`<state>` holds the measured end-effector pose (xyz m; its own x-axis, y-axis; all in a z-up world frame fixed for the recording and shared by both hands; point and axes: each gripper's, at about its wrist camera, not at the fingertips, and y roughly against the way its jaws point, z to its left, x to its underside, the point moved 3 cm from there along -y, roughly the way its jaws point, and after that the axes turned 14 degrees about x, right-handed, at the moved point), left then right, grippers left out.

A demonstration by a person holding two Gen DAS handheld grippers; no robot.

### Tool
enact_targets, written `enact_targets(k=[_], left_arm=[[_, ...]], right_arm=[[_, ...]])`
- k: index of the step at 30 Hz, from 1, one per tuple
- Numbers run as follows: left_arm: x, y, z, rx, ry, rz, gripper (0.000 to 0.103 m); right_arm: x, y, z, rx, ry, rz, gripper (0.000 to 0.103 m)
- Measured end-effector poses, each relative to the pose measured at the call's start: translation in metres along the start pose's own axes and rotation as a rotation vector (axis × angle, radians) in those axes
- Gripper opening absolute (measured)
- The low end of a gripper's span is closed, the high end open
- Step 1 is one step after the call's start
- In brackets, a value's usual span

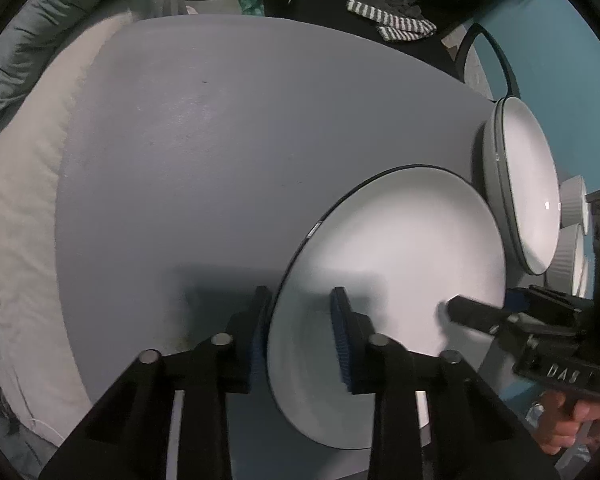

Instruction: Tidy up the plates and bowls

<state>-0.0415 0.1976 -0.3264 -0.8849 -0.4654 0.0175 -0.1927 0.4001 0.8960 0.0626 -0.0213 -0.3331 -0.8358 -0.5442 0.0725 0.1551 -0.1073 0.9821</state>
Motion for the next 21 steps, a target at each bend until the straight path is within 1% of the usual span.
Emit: enact_targets(k=[2, 3, 4, 5, 7, 11, 16, 21], left_arm=[[0.001, 0.002, 0.003, 0.013, 0.012, -0.003, 0.025], [0.002, 0.004, 0.005, 0.019, 0.021, -0.006, 0.023], [0.003, 0.005, 0.005, 0.021, 0.025, -0.009, 0.022], [0.004, 0.006, 0.006, 0.021, 0.027, -0.011, 0.021], [0.007, 0.007, 0.006, 0.016, 0.022, -0.006, 0.021], [0.015, 0.006, 0.001, -0.007, 0.011, 0.008, 0.021], [0.028, 0.007, -0.001, 0.005, 0.03, 0.016, 0.02], [0.038, 0.017, -0.003, 0.019, 0.059, 0.006, 0.02]], right_arm=[[0.002, 0.001, -0.007, 0.005, -0.014, -0.002, 0.037], [0.001, 0.0, -0.007, 0.007, -0.019, -0.002, 0.033], [0.002, 0.0, -0.01, 0.013, -0.024, -0.004, 0.025], [0.001, 0.0, -0.012, 0.015, -0.027, -0.004, 0.019], [0.001, -0.002, -0.015, 0.007, -0.034, -0.002, 0.017], [0.001, -0.002, -0.014, 0.007, -0.025, 0.001, 0.017], [0.002, 0.0, -0.016, 0.016, -0.01, 0.006, 0.017], [0.0, 0.006, -0.005, 0.047, 0.033, 0.015, 0.017]])
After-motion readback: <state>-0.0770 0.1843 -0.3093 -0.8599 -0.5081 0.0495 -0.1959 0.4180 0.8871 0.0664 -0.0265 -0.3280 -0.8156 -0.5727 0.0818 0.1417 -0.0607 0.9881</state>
